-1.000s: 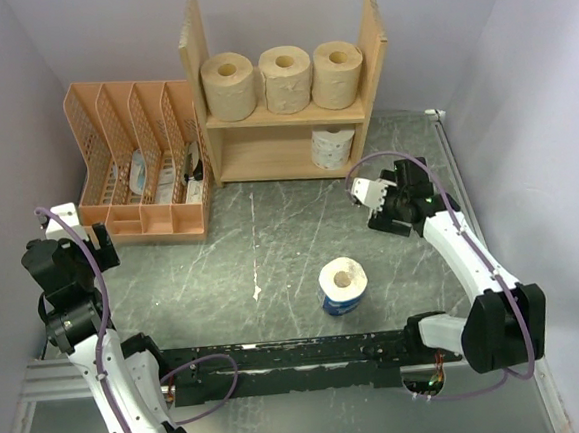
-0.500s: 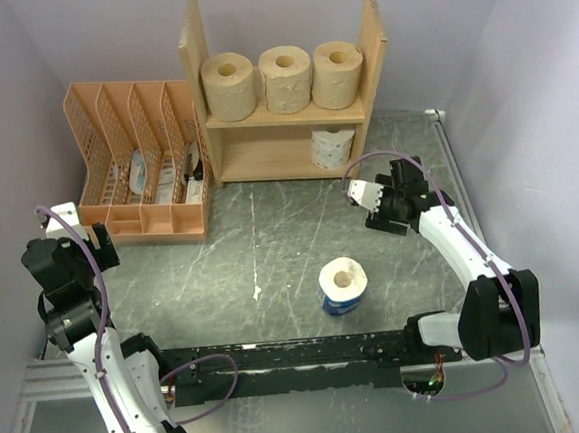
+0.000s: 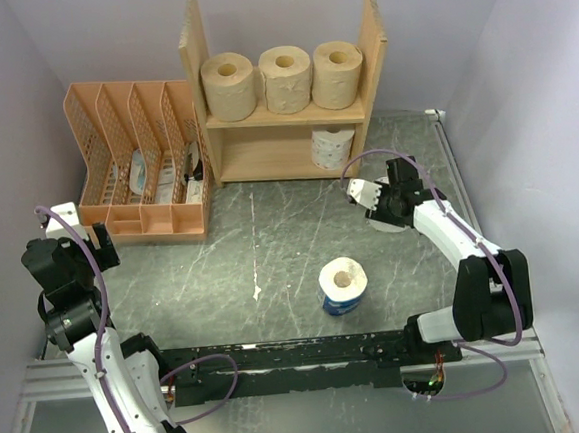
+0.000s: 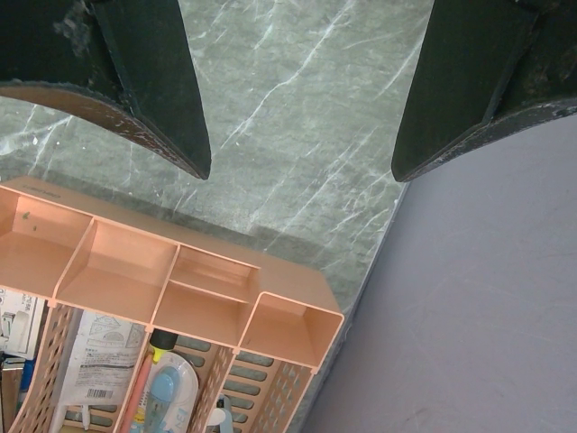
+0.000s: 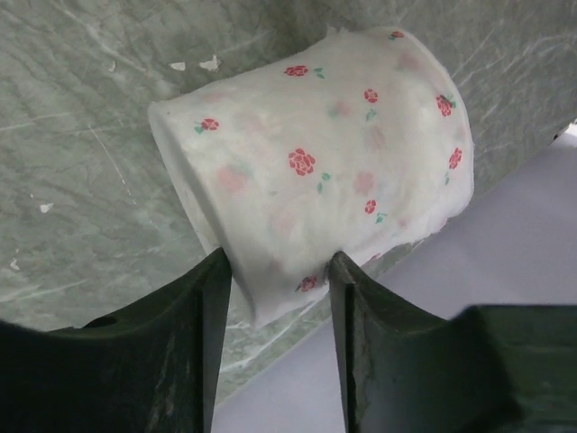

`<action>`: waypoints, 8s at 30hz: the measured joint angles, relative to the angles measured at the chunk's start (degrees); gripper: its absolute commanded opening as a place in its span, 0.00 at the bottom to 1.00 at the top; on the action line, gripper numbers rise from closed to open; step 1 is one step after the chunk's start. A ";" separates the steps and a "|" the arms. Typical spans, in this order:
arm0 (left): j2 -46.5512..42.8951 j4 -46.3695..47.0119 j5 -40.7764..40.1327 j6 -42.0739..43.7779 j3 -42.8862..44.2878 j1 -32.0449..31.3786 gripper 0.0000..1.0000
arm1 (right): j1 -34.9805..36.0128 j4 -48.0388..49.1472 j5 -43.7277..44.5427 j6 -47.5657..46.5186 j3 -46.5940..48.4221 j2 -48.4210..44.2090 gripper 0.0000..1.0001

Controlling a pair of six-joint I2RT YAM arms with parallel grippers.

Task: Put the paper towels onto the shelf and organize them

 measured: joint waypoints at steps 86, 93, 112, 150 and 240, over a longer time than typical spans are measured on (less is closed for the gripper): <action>3.04 -0.02 0.72 0.20 0.02 2.01 0.92 | 7.91 25.42 -21.20 140.15 19.21 13.38 0.00; 3.06 -0.04 0.74 0.22 0.02 2.01 0.92 | 8.50 32.33 -19.58 143.36 16.44 14.14 0.00; 3.10 -0.04 0.74 0.22 0.02 2.03 0.92 | 13.29 35.60 -11.85 142.44 17.46 17.62 0.00; 3.26 -0.24 1.07 0.24 0.02 2.03 0.91 | 21.81 23.30 -22.73 135.36 13.75 14.25 0.00; 5.03 -2.78 6.80 2.64 2.97 2.03 0.99 | 14.03 33.03 -21.40 117.26 16.94 4.46 1.00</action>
